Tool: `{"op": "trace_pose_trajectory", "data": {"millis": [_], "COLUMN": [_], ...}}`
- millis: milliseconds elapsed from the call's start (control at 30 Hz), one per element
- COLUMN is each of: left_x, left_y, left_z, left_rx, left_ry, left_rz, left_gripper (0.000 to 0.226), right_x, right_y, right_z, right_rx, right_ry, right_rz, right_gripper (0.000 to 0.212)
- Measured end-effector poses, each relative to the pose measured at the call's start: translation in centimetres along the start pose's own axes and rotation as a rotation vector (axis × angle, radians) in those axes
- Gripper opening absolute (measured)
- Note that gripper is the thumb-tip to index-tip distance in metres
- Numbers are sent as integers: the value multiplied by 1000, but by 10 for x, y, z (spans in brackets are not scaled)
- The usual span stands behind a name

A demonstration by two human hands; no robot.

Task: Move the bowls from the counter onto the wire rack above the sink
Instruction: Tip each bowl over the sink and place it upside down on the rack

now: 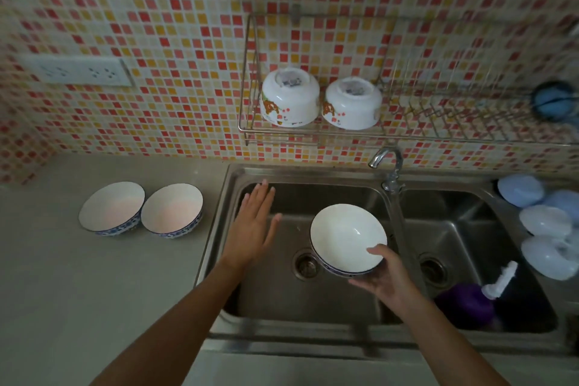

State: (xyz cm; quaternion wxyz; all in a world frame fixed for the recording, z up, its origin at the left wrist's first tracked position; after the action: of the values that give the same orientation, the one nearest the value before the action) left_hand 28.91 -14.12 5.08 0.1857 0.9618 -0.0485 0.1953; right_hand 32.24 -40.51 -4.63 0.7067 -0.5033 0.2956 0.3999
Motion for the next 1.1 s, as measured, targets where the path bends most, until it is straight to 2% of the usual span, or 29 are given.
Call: {"op": "trace_pose_trajectory", "data": {"millis": [100,167,233,333,467,500,600,633,700,833,933,1100], "left_x": [52,84,112,139,148,148,146,146,146,146,145,145], "left_y": [20,32,38,33,26,27,28,27,27,28,29,30], "left_z": [-29,-40,-38,-26,-19,-18,-18,-18,-17,-17,-18,-19], "left_rx": [44,89,143,229,339,363,381,384,385,376,368,349], "left_ry": [95,110,64,-25,-35,-31,-11,-12,-16,-21,-26,-29], "left_rz": [79,136,178,157,108,115,136,133,121,104,100,87], "left_gripper": [57,57,57,61,61,61,64,64,65,67,67,69], "right_x": [-23,-35,-48,-65,-81,-83,-94,-100,-110,-126,-131,-134], "right_y": [-25,-42,-59,-83,-113,-122,-155,-166,-191,-238,-265,-303], "right_z": [11,19,28,40,53,56,66,70,76,80,89,106], "right_rx": [-16,-20,-32,-25,29,36,46,29,-22,-119,-246,-590], "right_ry": [-107,-151,-187,-263,-391,-422,-498,-510,-479,-328,-219,225], "right_rz": [-64,-92,-126,-201,-244,-252,-303,-328,-399,-618,-774,-1123], "right_gripper": [28,31,38,31,36,40,79,84,76,35,42,59]}}
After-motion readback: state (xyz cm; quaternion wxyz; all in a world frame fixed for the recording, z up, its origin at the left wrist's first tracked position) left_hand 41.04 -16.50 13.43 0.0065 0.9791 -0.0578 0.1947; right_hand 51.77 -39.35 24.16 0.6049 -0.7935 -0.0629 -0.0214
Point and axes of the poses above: each hand's wrist, its own x-axis towards the middle knuckle, its own z-axis out of the palm, y = z × x, the point moved 9 cm from there along x, towards the middle knuckle, and after that the axes turned 12 degrees about z, right-handed, at the moved point
